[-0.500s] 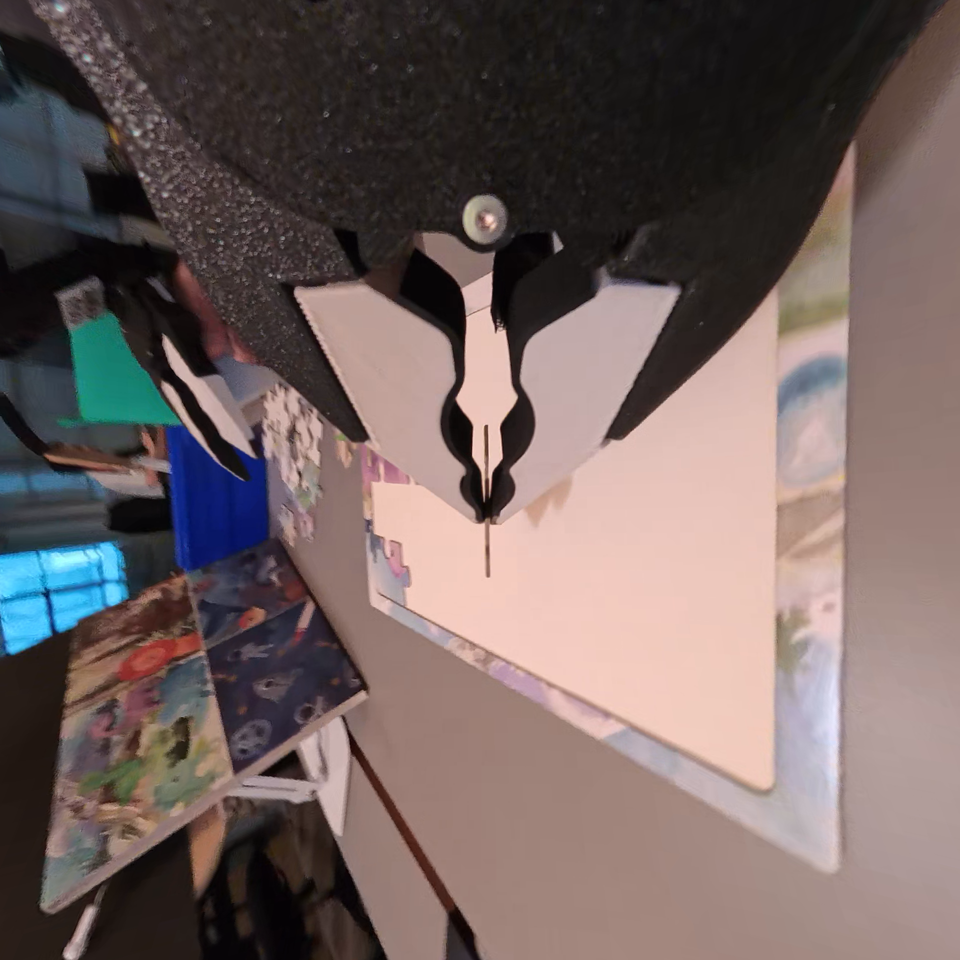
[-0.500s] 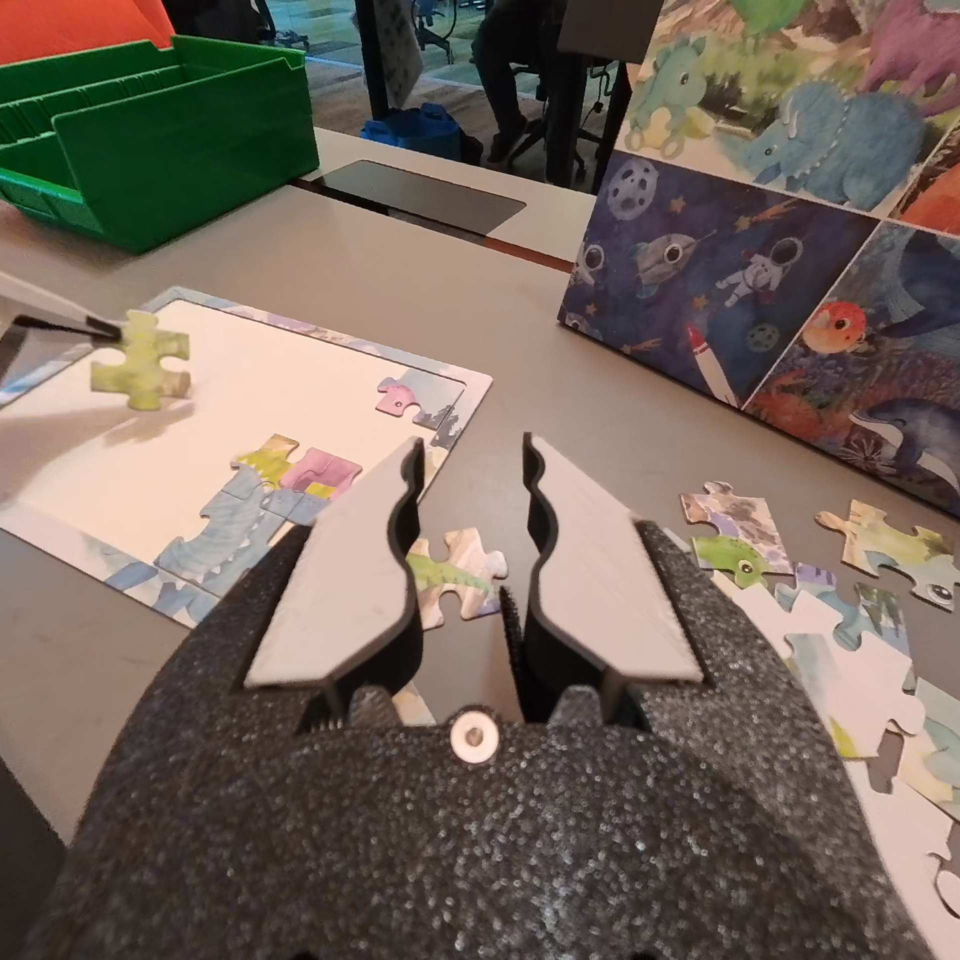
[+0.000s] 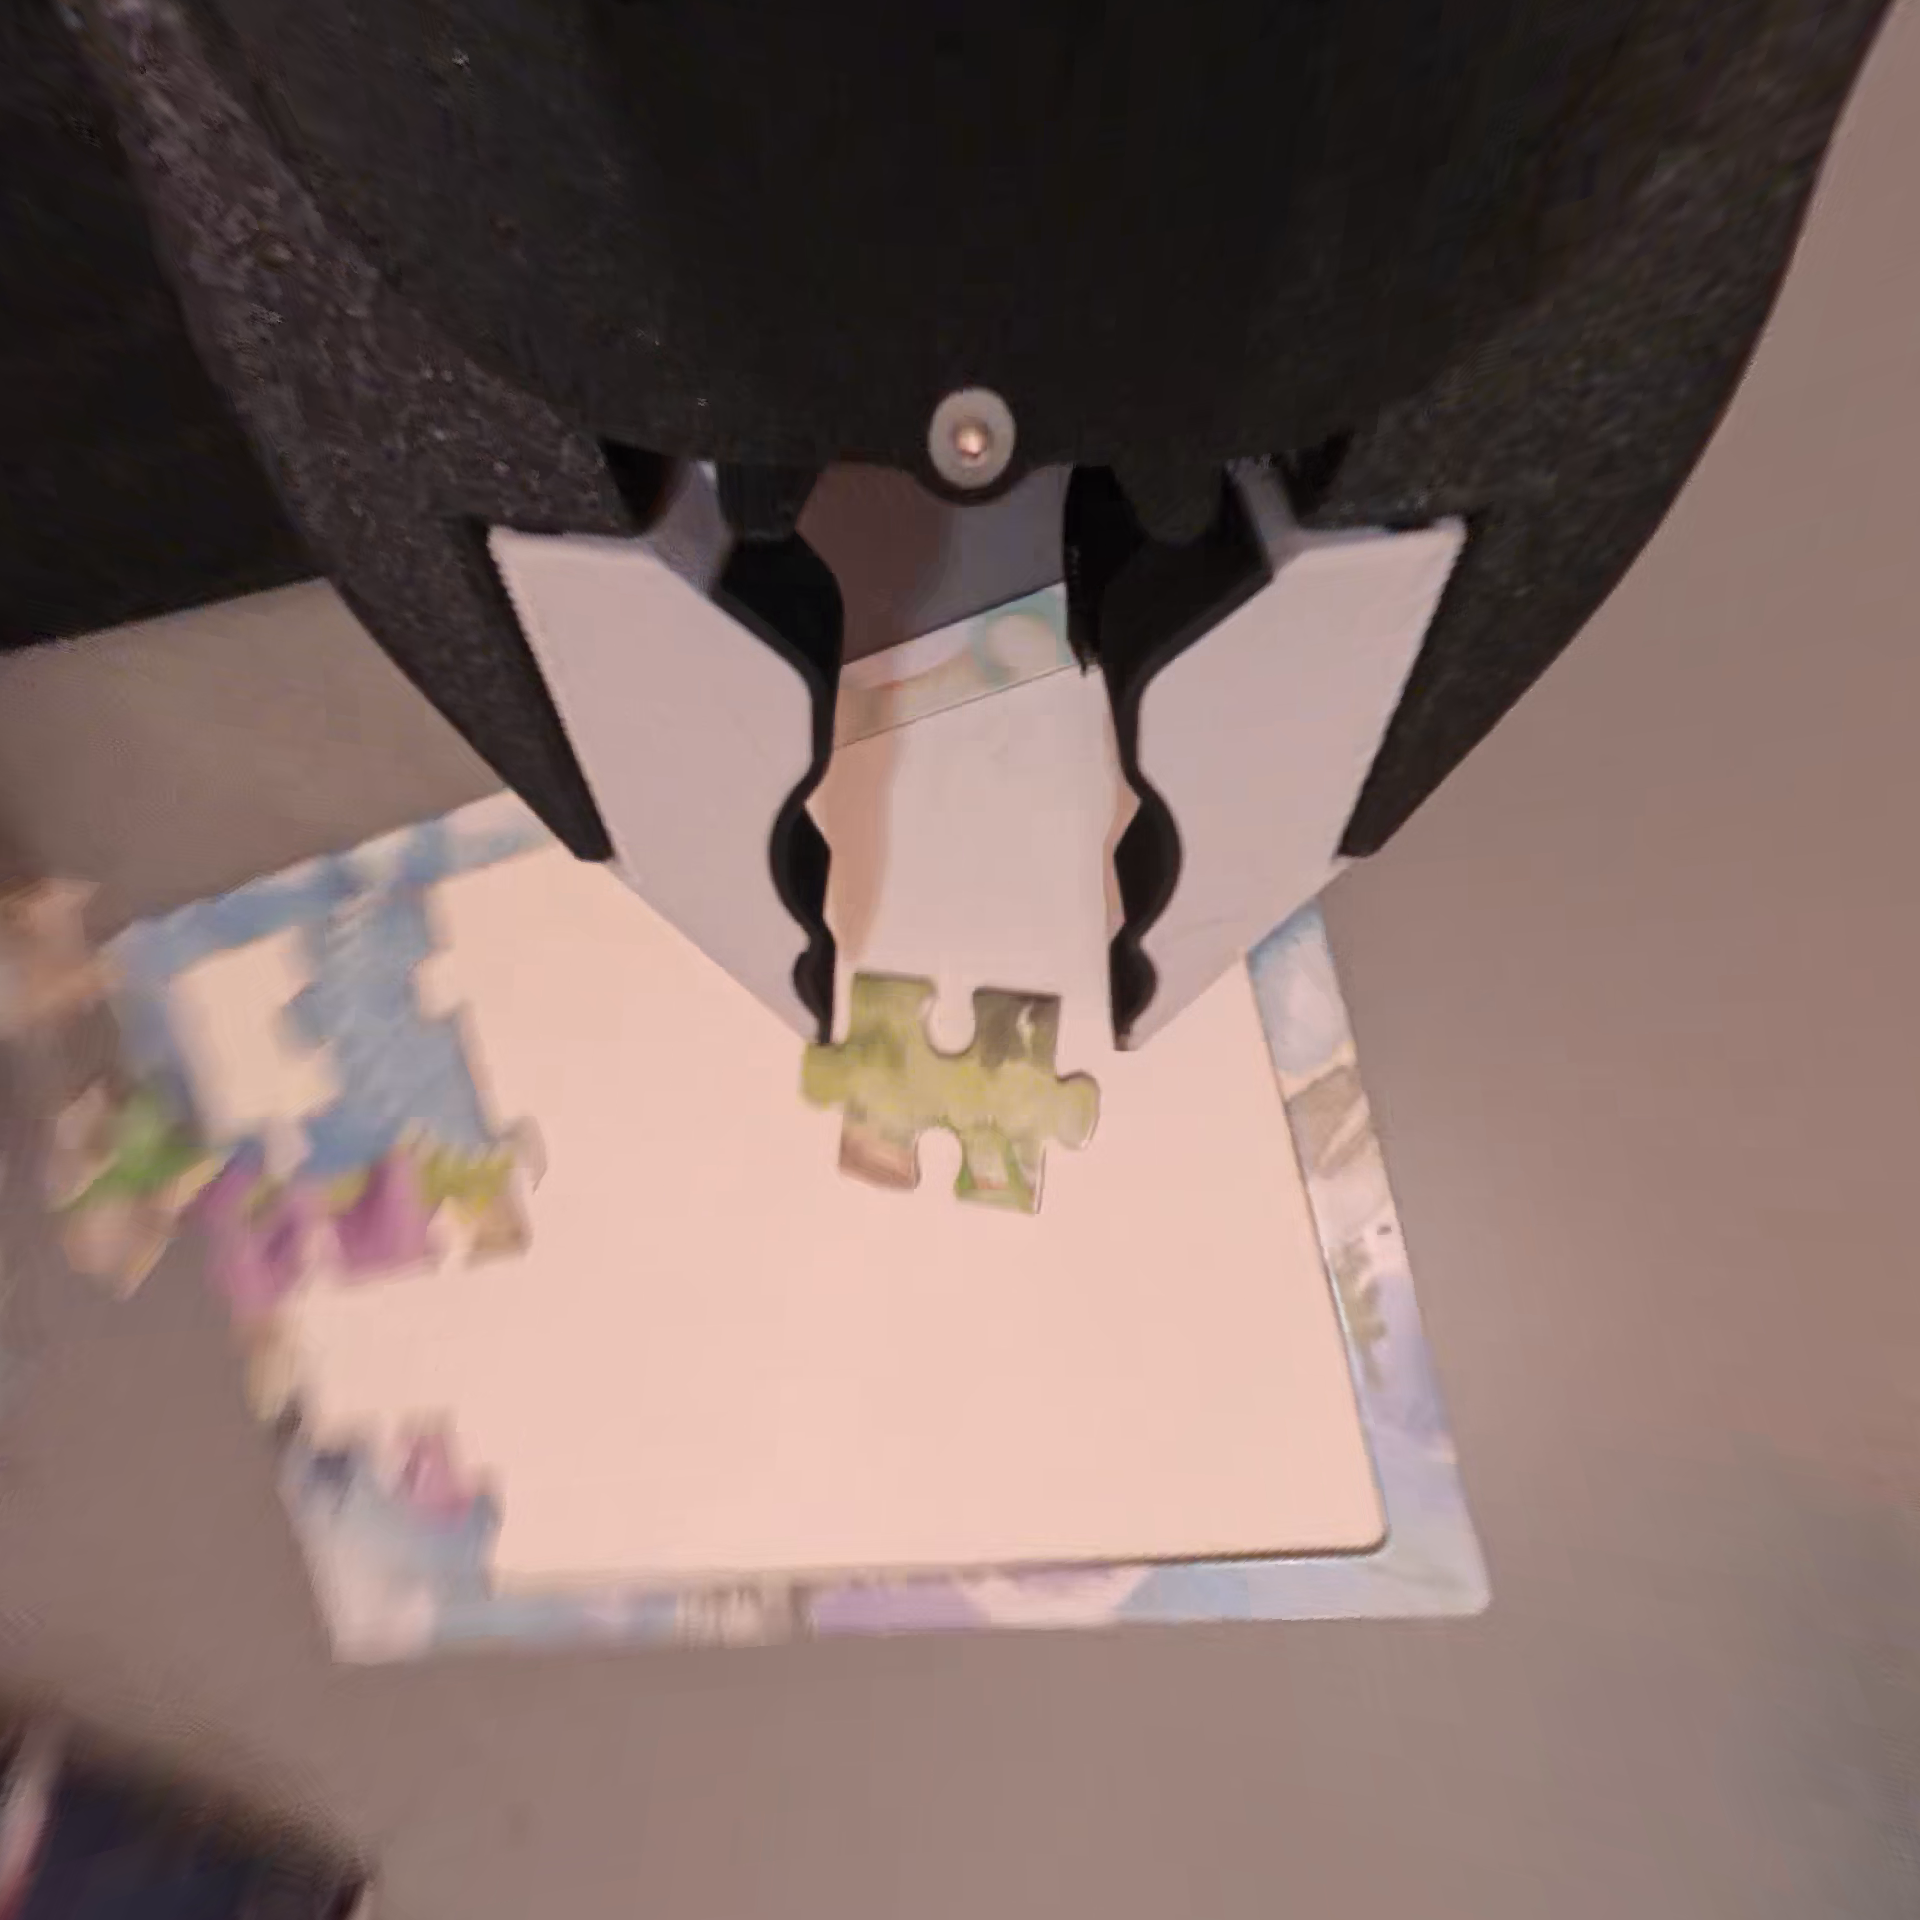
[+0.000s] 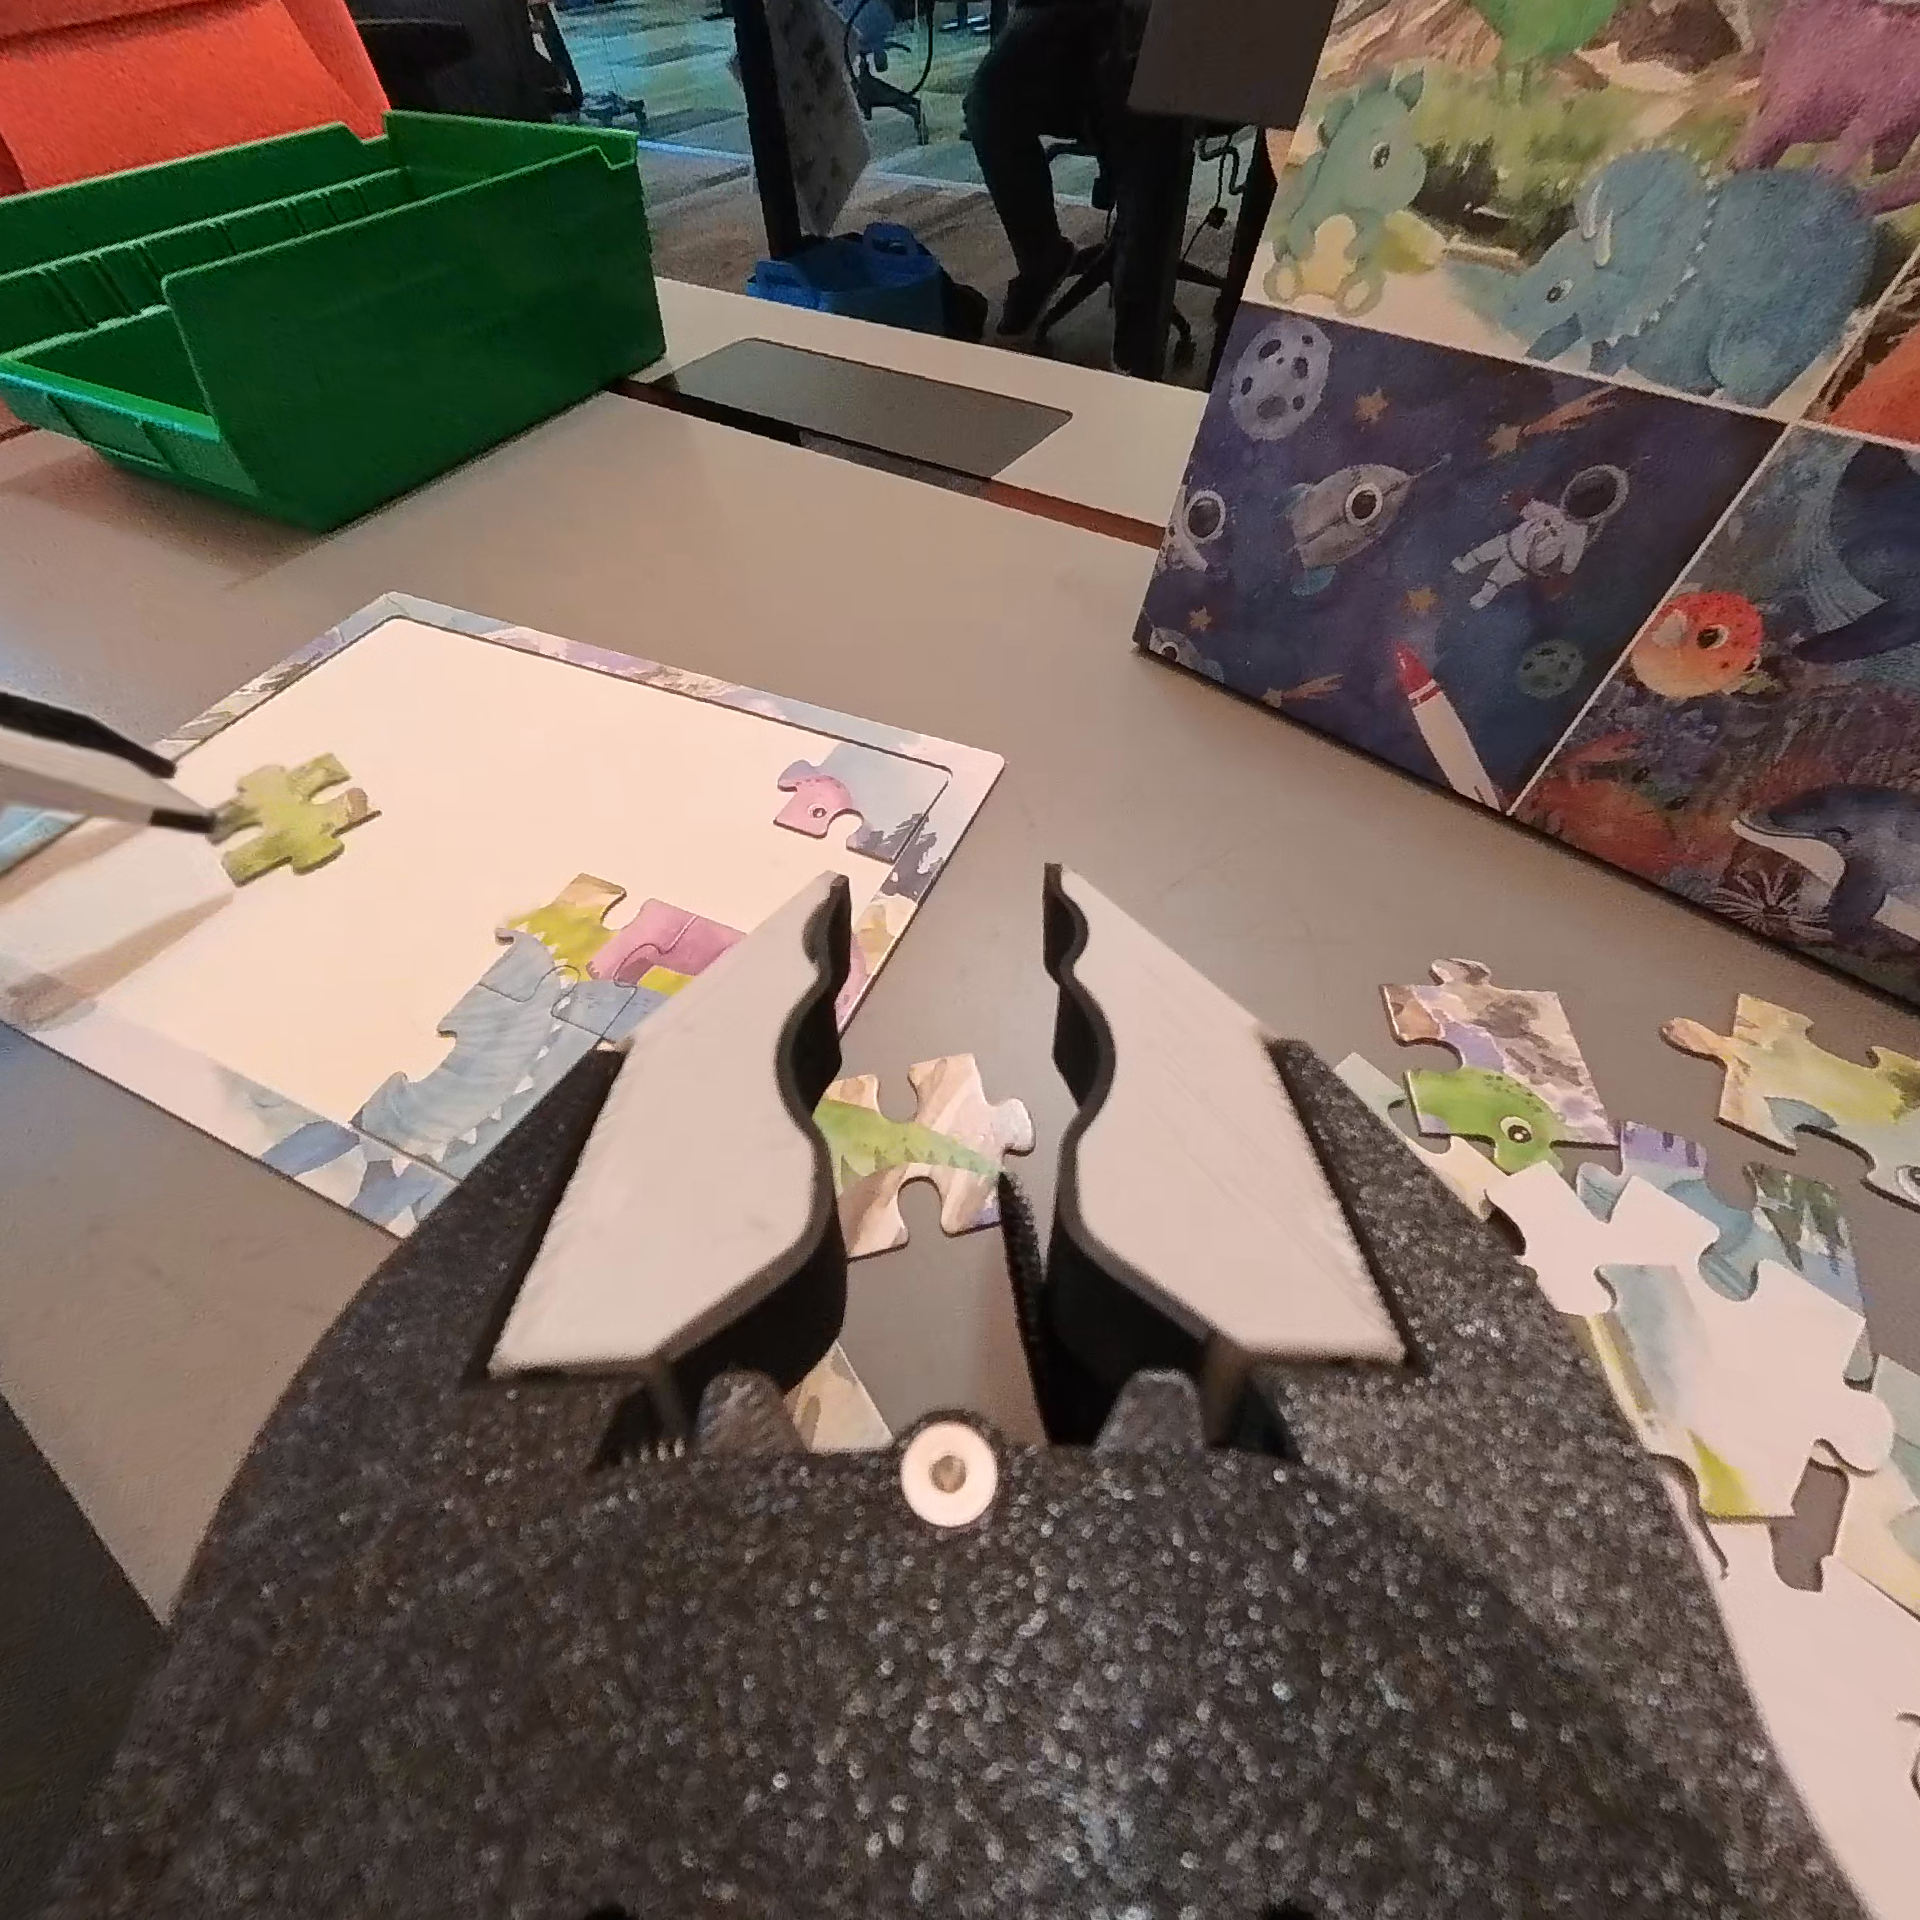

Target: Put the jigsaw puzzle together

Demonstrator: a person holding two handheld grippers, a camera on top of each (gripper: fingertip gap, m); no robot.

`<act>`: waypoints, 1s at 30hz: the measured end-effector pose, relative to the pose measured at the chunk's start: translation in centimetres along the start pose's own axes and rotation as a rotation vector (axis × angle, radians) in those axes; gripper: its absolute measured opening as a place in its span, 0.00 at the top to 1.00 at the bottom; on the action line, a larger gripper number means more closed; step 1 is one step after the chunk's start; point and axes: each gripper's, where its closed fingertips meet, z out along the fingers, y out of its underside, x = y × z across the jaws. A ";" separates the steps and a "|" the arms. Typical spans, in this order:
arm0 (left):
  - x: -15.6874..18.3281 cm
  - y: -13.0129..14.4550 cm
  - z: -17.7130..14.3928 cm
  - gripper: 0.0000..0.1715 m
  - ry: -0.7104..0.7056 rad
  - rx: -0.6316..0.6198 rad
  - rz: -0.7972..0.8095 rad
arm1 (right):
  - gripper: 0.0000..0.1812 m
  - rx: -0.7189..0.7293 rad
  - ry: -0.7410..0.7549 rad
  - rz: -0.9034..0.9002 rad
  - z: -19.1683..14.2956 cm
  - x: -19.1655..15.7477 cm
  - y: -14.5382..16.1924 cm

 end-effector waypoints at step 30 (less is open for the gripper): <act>2.1 1.2 0.7 0.70 0.046 -0.040 0.094 | 0.80 -0.050 -0.020 -0.041 0.6 -0.8 1.0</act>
